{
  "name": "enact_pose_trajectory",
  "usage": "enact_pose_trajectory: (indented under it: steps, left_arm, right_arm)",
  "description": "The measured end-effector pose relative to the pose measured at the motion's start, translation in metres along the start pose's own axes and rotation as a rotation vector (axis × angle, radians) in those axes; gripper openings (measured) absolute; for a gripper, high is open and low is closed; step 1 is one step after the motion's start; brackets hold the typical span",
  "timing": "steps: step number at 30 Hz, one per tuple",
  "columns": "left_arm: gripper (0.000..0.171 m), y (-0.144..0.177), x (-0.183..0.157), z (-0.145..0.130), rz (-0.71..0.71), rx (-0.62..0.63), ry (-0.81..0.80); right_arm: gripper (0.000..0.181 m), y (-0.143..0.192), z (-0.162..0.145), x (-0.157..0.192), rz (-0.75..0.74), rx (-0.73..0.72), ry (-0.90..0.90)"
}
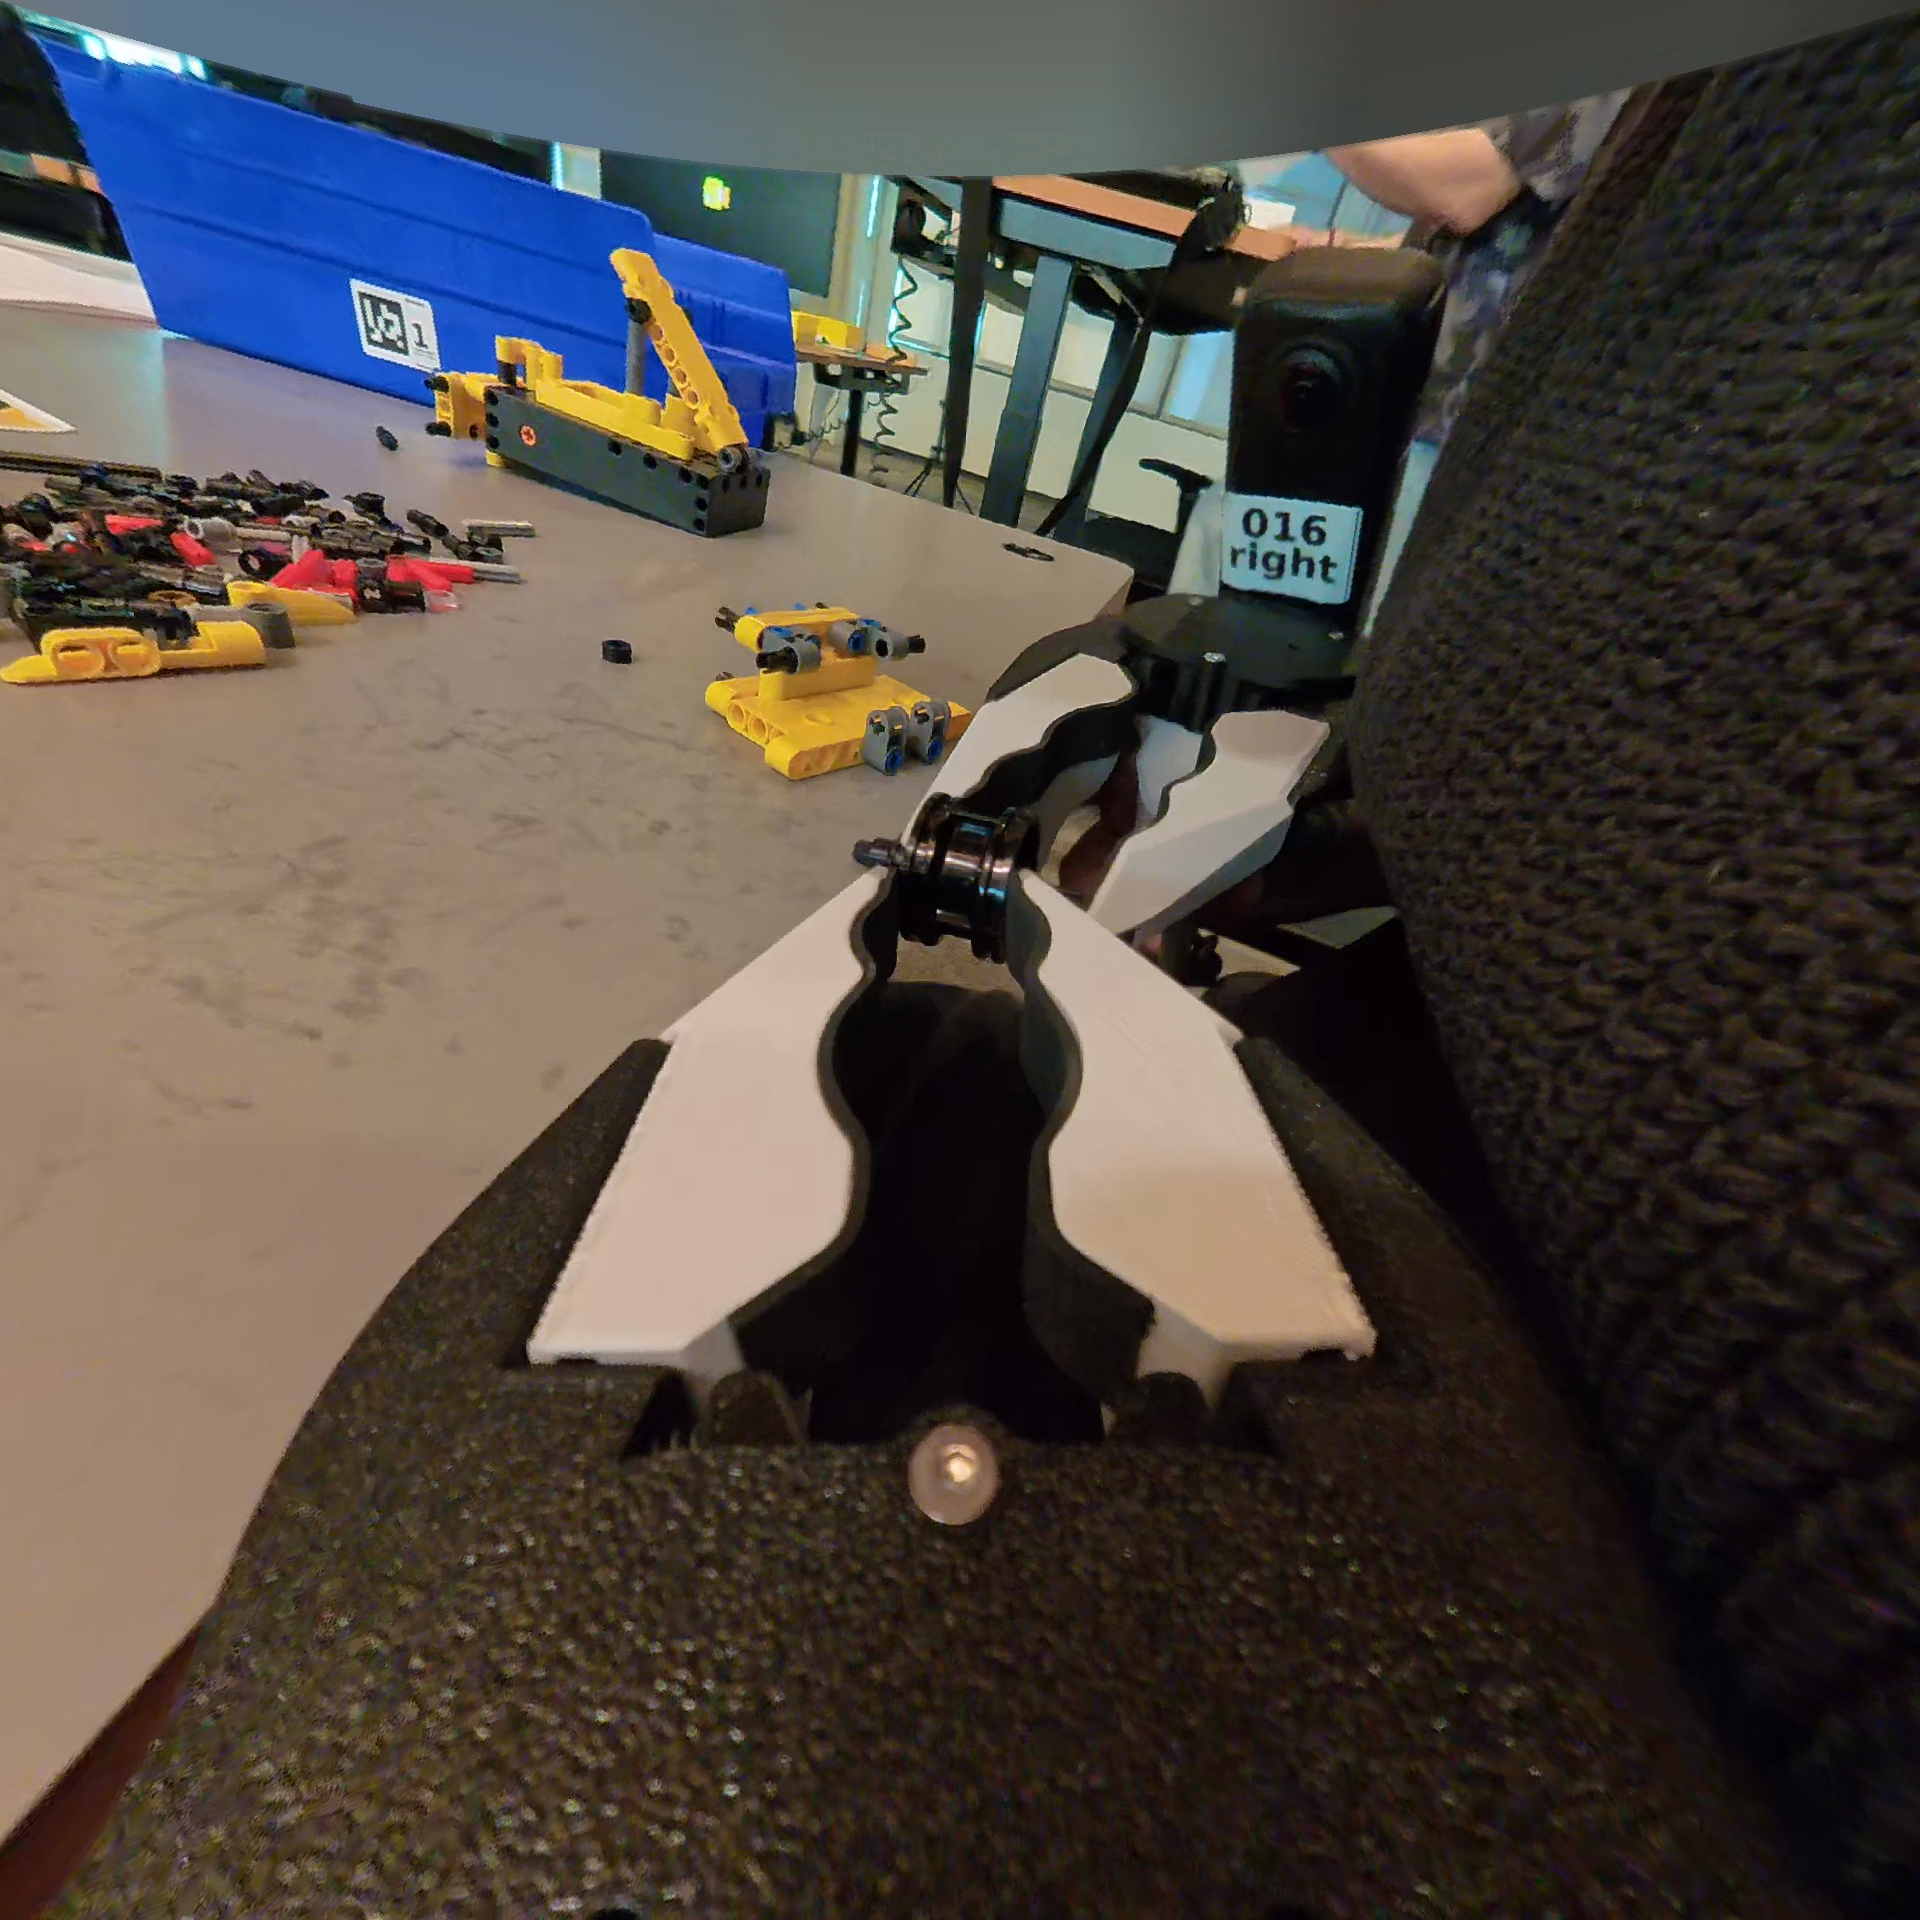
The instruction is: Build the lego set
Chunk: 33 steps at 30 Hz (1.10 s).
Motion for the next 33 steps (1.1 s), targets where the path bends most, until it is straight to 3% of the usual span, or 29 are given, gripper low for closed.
enact_pose_trajectory:
  steps: [22, 33]
  left_arm:
    - [0.019, 0.001, 0.0, -0.001, 0.006, 0.017, -0.098]
    - [0.019, 0.002, 0.0, -0.001, 0.011, 0.018, -0.101]
  right_arm:
    - [0.033, 0.011, 0.003, -0.001, 0.005, -0.047, 0.045]
    - [0.042, 0.013, 0.007, 0.0, 0.002, -0.015, 0.101]
Point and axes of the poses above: each gripper's, where its closed fingertips meet, y back along the fingers, z out of its top, x = y × z across the jaws, the point moved 9 cm from there along y, back along the fingers, and after that the axes turned 3 degrees about -y, right-handed, at the moved point
